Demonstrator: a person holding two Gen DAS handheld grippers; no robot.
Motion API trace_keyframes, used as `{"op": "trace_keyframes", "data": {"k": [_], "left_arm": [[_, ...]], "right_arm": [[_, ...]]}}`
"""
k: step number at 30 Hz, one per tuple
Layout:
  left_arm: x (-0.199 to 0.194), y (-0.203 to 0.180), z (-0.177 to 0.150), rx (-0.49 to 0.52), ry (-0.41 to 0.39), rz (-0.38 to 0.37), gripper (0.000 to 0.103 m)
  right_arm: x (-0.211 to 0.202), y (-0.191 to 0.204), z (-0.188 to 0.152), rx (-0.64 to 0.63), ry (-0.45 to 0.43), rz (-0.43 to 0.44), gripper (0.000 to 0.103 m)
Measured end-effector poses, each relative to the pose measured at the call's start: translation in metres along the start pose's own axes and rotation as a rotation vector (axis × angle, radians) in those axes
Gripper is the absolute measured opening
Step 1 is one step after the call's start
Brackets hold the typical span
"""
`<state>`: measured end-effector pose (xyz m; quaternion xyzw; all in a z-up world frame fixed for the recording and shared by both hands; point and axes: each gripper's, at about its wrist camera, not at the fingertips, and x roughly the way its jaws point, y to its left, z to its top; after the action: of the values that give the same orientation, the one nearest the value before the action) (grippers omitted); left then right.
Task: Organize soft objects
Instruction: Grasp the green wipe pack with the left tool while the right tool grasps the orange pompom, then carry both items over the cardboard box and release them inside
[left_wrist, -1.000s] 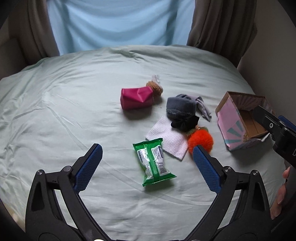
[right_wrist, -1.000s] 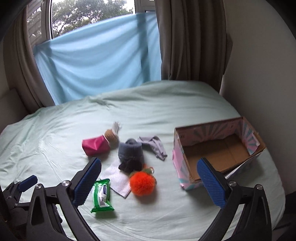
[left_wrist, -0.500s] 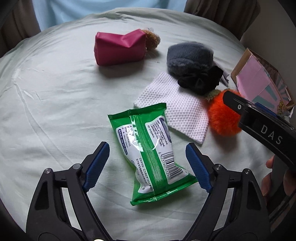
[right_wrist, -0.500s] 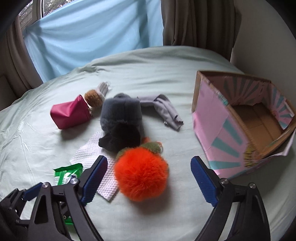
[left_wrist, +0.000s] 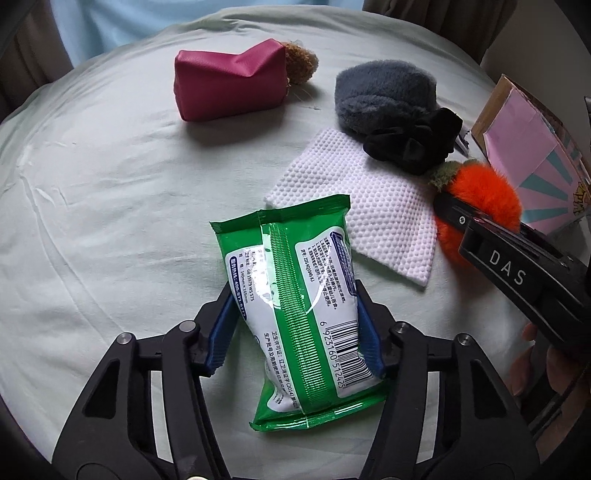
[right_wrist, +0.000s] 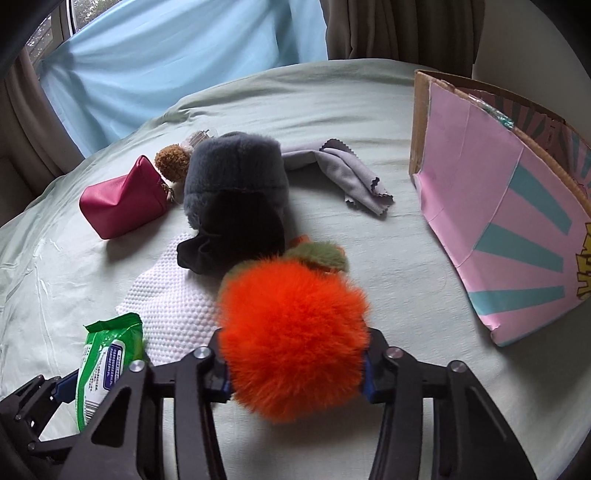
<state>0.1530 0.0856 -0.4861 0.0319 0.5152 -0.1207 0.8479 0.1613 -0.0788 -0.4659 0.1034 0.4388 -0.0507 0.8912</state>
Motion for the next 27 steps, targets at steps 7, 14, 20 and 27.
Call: {"op": "trace_keyframes", "data": {"k": [7, 14, 20, 27], "left_arm": [[-0.005, 0.002, 0.004, -0.001, -0.005, -0.006, 0.038], [-0.028, 0.005, 0.014, -0.025, -0.032, 0.007, 0.036], [-0.075, 0.004, 0.033, -0.041, -0.078, 0.02, 0.036], [-0.151, -0.012, 0.067, -0.054, -0.145, 0.029, 0.036]], "right_arm": [[-0.003, 0.001, 0.001, -0.013, -0.013, 0.0, 0.034], [-0.026, 0.0, 0.013, -0.023, -0.035, -0.011, 0.034], [-0.071, -0.001, 0.035, -0.031, -0.061, -0.008, 0.034], [-0.145, -0.006, 0.066, -0.036, -0.094, 0.015, 0.034]]}}
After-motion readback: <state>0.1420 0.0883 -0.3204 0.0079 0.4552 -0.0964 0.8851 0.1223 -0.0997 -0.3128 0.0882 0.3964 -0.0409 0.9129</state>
